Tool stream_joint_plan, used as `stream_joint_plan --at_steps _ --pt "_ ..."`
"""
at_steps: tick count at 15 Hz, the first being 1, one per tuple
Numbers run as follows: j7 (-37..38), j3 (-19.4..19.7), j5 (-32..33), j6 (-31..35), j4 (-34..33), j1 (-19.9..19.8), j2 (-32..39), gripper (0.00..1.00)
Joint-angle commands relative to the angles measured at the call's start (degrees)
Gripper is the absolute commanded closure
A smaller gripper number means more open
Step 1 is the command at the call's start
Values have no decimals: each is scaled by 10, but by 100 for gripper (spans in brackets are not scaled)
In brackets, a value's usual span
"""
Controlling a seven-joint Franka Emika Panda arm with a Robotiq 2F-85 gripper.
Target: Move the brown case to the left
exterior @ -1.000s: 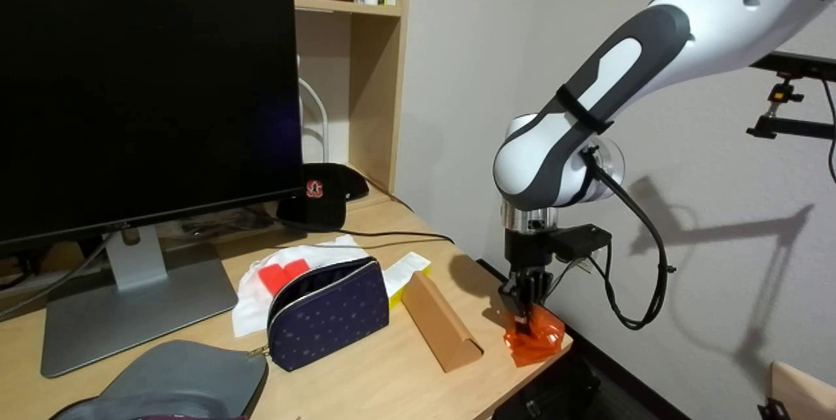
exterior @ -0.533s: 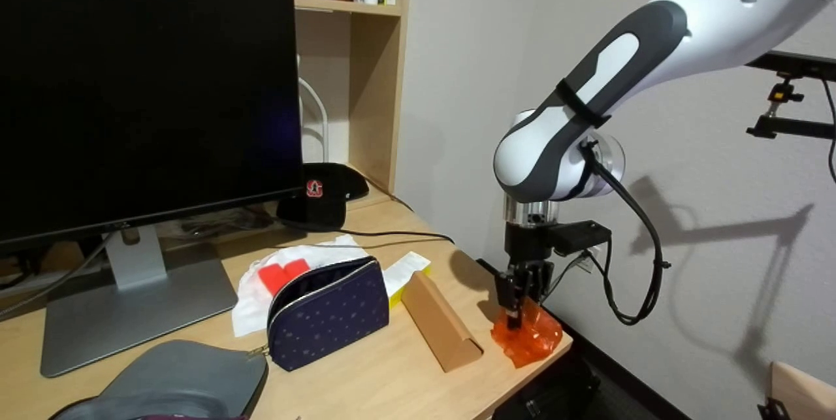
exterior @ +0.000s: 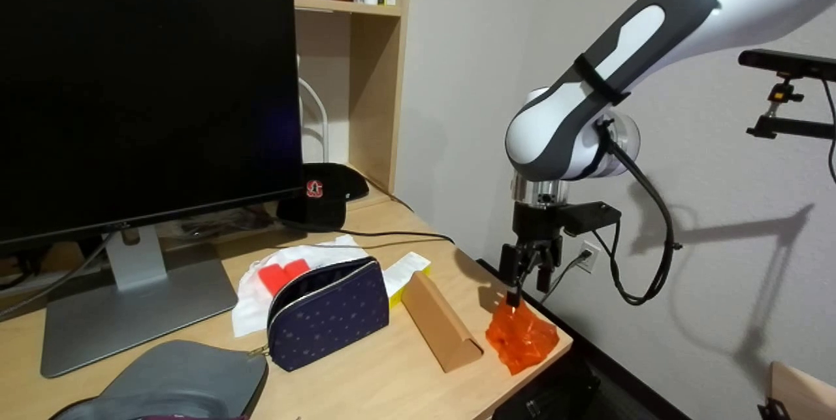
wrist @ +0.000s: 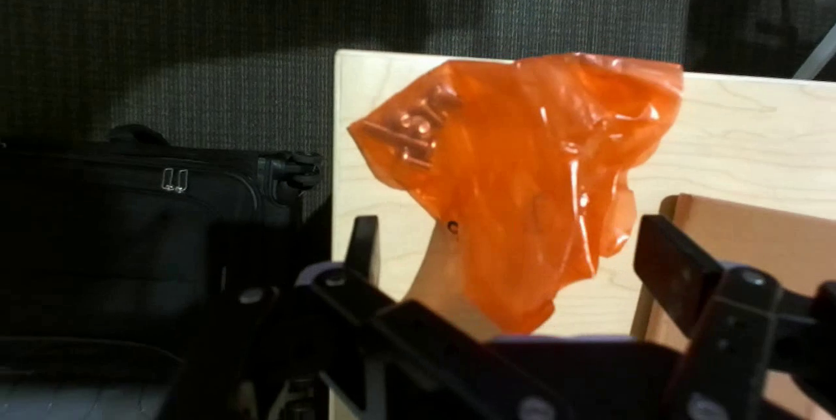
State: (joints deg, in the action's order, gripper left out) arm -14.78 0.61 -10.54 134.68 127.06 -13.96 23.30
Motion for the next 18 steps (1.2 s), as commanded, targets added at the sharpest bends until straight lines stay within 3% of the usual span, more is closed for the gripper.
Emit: stream_joint_plan --at_steps 1,10,18 --pt "1 19 19 3 52 12 -76 0" --pt "35 49 79 17 86 45 -202 0" --pt "19 52 66 9 71 50 -201 0"
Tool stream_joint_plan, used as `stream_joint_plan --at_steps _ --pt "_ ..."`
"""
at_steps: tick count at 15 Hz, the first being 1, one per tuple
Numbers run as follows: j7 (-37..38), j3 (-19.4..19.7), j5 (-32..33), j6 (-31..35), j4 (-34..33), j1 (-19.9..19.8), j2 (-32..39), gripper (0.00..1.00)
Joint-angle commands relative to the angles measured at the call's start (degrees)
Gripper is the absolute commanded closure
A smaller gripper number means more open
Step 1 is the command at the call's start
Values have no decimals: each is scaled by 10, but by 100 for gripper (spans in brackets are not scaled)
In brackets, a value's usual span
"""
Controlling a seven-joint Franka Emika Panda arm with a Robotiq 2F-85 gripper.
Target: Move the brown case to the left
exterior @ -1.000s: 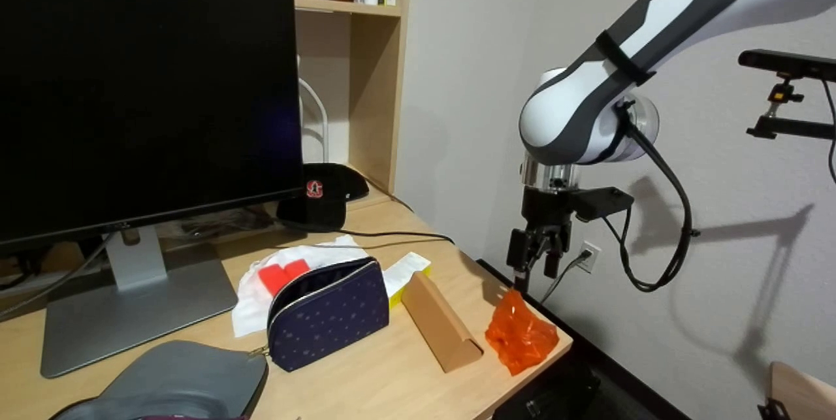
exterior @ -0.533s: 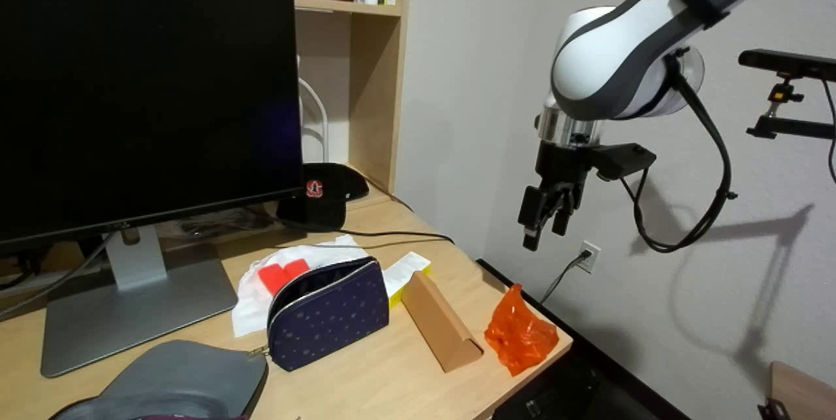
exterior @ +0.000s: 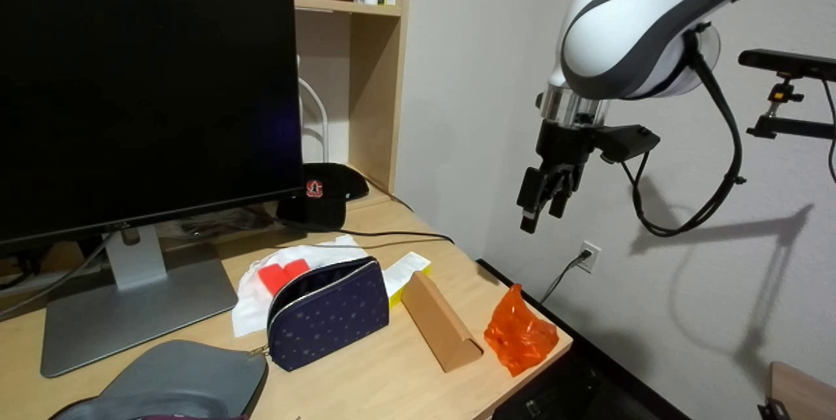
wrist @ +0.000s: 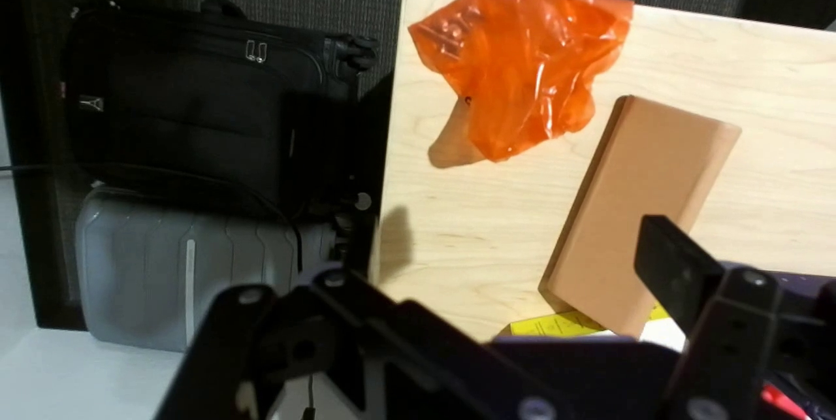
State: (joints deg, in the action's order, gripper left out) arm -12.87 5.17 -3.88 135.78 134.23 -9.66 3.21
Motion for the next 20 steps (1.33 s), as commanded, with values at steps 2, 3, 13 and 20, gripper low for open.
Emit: stream_joint_plan --at_steps 2,3,13,20 --pt "11 1 3 -2 -15 15 10 0" --pt "18 -2 8 -2 -20 19 13 0" --pt "81 -58 -27 2 -114 88 136 0" --pt "85 -60 -24 3 -120 88 150 0"
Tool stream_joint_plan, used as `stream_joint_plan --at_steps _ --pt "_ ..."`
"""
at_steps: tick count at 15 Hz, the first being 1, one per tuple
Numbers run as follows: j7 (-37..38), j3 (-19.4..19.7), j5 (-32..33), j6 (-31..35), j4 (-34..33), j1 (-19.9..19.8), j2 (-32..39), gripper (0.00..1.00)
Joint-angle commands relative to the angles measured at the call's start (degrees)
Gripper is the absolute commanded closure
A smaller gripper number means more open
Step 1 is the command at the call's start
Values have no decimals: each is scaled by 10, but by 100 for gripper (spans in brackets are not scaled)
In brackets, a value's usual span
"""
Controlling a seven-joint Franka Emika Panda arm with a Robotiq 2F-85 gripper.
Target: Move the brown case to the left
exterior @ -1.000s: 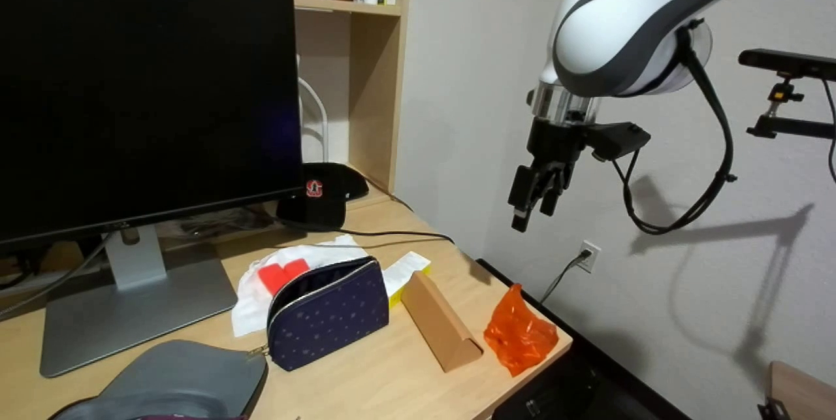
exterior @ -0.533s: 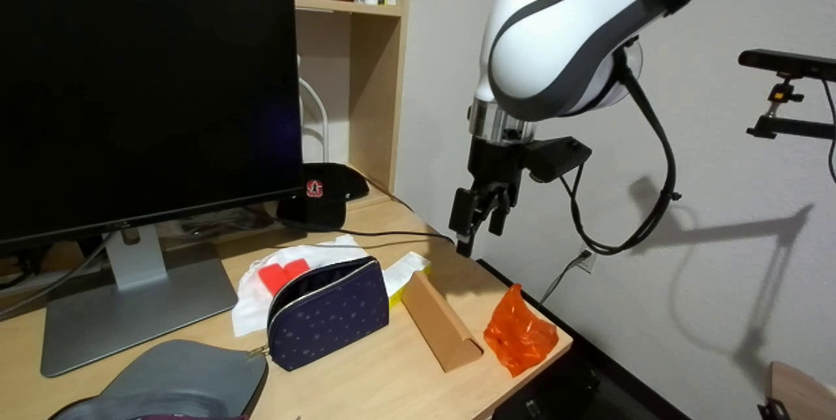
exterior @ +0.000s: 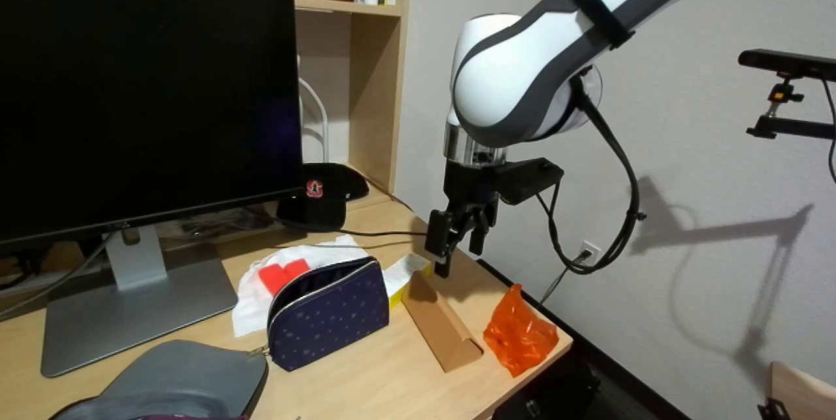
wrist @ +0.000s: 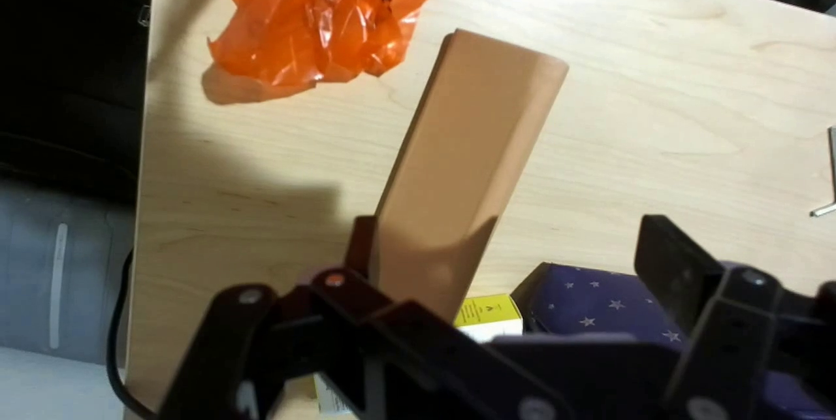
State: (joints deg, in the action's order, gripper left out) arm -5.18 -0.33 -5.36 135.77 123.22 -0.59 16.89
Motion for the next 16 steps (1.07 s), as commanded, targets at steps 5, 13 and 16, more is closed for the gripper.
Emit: stream_joint_plan --at_steps 5,13,16 --pt "50 -8 -25 48 -5 2 44 0" --pt "116 -11 -56 106 -32 6 115 0" --pt "150 1 -39 102 -57 20 144 0"
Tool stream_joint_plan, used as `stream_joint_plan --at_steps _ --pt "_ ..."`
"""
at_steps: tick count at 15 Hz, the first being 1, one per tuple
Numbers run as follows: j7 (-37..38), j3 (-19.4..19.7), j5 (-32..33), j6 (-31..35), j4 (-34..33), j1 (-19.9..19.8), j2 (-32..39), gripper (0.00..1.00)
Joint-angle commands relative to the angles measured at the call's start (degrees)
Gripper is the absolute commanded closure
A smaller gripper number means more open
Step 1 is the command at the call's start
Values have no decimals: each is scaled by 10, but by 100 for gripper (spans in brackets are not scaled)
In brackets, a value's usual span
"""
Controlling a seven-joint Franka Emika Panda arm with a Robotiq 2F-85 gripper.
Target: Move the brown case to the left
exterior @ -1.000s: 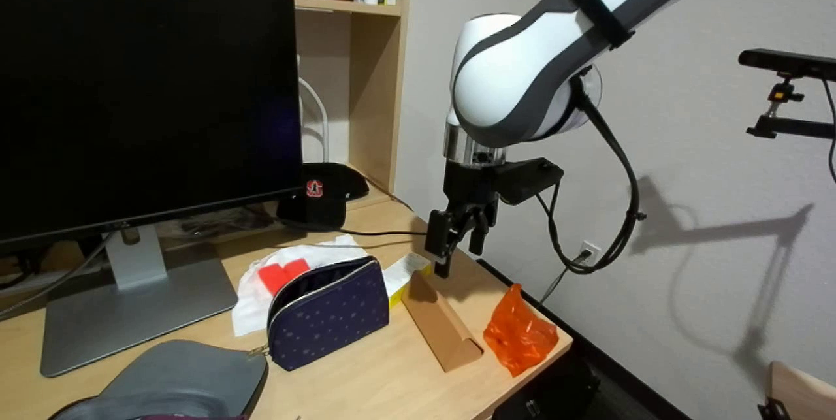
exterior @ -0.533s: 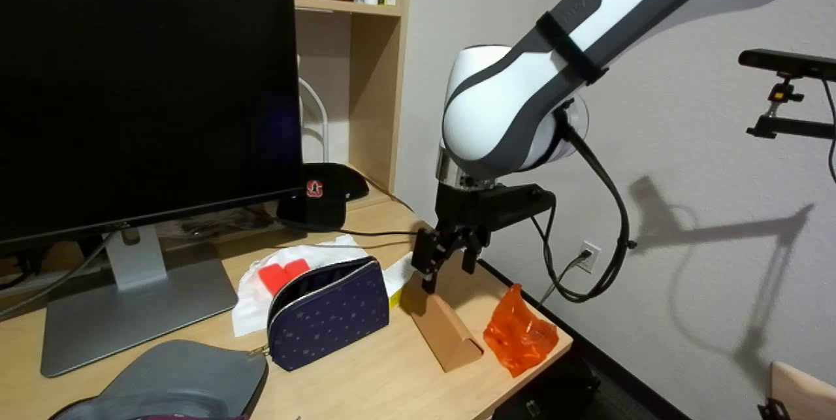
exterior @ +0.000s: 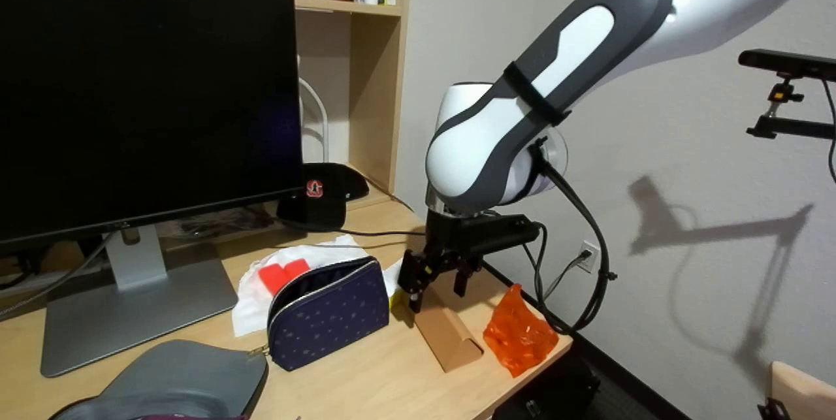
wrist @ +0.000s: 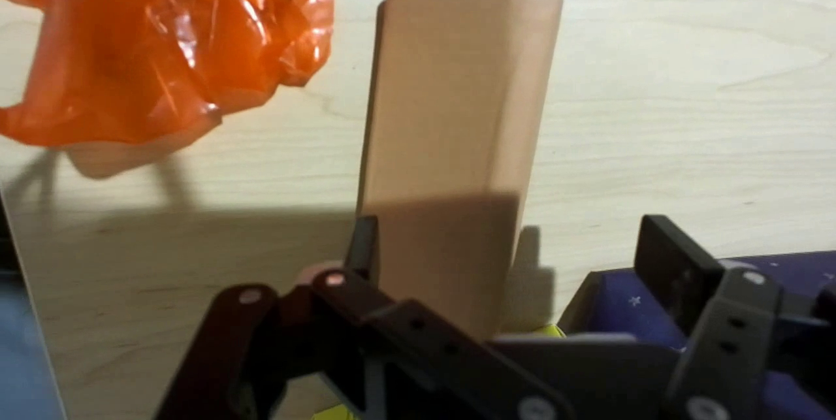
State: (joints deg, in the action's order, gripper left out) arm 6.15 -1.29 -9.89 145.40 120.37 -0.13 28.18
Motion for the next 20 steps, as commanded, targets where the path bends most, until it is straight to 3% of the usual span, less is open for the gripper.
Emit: stream_joint_plan --at_steps 1,7,12,13,14,19,20 --pt "44 13 10 4 -36 19 39 0" --pt "117 50 32 0 -77 54 82 0" --pt "131 58 24 -2 -78 53 90 0" --pt "132 60 25 -3 -78 53 91 25" --pt "121 56 23 -3 -78 48 91 27" --pt "93 42 19 -4 -79 38 92 59" --pt "88 41 20 -6 -78 37 89 61"
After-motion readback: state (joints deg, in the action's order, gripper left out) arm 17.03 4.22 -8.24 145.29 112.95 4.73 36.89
